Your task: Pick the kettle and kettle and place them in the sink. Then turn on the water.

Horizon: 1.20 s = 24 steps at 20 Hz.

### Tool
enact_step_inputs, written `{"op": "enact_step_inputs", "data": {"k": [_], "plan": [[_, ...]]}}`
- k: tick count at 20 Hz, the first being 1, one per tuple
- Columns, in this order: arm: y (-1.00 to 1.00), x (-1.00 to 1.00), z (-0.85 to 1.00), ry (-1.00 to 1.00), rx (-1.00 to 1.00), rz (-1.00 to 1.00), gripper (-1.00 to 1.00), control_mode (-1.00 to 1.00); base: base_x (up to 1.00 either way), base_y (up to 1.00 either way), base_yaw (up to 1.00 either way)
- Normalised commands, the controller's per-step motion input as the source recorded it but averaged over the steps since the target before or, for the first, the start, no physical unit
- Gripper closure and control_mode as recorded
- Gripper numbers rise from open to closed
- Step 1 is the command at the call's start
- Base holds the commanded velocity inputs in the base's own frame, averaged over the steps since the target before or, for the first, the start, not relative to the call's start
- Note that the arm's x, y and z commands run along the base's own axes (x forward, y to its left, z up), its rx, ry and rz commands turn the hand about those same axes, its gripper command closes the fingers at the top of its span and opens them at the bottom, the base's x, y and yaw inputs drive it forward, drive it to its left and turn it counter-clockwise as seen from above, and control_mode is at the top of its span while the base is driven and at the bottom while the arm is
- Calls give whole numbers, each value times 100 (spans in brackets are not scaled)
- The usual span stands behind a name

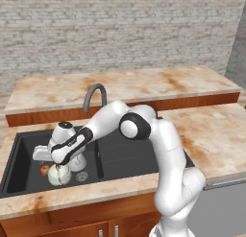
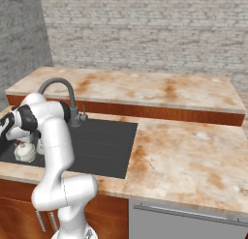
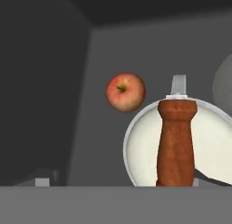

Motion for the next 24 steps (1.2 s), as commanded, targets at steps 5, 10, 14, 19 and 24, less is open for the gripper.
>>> {"op": "enact_step_inputs", "data": {"k": [5,10,14,19,24], "plan": [[-50,-20,17,0,-1,0,-100,-100,0,0,0],[-35,-23,27,0,-1,0,-100,-100,0,0,0],[-13,-8,9,0,-6,0,-100,-100,0,0,0],[-20,0,-22,-1,-15,0,-100,-100,0,0,0],[-32,0,-31,-4,-14,0,-100,-100,0,0,0]]}}
